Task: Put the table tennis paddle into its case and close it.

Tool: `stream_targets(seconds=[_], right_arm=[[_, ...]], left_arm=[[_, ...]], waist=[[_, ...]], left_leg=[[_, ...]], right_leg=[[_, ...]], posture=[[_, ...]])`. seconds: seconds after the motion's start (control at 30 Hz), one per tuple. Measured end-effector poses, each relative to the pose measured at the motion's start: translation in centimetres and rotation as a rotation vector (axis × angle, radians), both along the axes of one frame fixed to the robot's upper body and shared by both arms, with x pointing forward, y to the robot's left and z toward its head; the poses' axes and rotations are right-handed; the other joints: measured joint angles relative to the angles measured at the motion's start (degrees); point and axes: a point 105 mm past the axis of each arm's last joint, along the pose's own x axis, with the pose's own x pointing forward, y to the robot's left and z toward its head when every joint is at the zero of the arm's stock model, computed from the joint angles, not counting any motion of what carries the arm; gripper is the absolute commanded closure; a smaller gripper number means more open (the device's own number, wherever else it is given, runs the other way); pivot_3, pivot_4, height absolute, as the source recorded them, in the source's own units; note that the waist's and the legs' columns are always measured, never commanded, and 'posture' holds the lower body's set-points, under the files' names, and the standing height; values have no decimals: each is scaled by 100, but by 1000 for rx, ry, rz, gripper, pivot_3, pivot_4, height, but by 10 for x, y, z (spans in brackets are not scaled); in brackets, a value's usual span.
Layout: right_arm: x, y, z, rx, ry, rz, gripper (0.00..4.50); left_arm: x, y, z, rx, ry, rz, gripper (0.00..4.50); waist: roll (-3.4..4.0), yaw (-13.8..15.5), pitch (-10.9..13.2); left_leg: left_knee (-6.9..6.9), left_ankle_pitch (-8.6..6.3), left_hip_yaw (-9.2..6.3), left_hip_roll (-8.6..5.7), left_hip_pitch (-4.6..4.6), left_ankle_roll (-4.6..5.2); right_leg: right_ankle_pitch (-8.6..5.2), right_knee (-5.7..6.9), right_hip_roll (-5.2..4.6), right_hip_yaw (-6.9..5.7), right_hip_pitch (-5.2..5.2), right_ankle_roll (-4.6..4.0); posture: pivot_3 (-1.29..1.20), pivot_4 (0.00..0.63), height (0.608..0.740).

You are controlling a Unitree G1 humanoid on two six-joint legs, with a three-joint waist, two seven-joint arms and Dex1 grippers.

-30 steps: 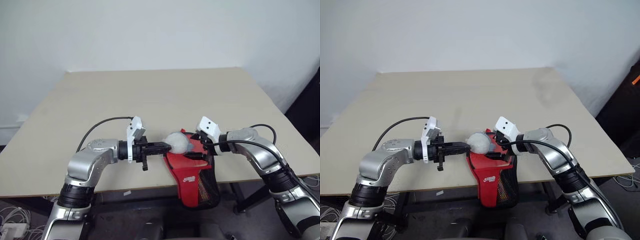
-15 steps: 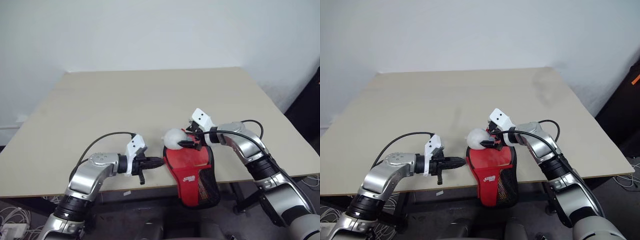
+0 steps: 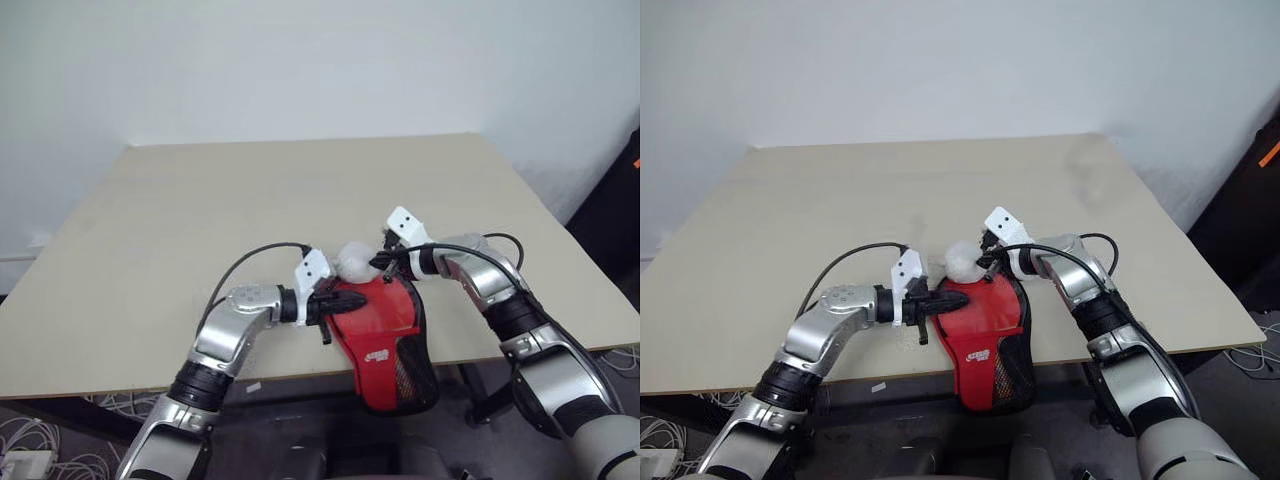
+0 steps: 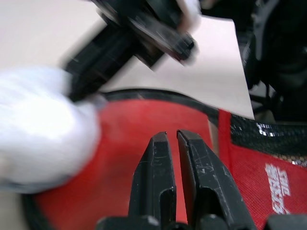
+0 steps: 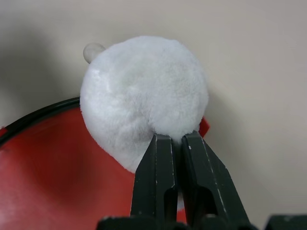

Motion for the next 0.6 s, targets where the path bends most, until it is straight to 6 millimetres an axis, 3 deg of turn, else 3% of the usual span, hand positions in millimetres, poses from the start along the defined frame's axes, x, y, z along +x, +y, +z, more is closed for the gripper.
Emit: stream_targets(seconds=[0.2,0.6], right_arm=[[15,6,6,-5,-33,-25,4481],[26,-7,0,-19,-31,-94,4481]], left_arm=[[-5,-21,-20,3,34,-35,4268],[22,-19,-33,74,-52,52,4268]], waist=[[4,-81,-1],[23,-88,-13]], left_leg=[[1,1,-6,-4,0,0],[3,2,-6,-7,3,-1]], right_leg=[[7,1,0,0,0,-11],[8,4,-1,1,4,-12]], posture=[[0,0,698],[0,0,698]])
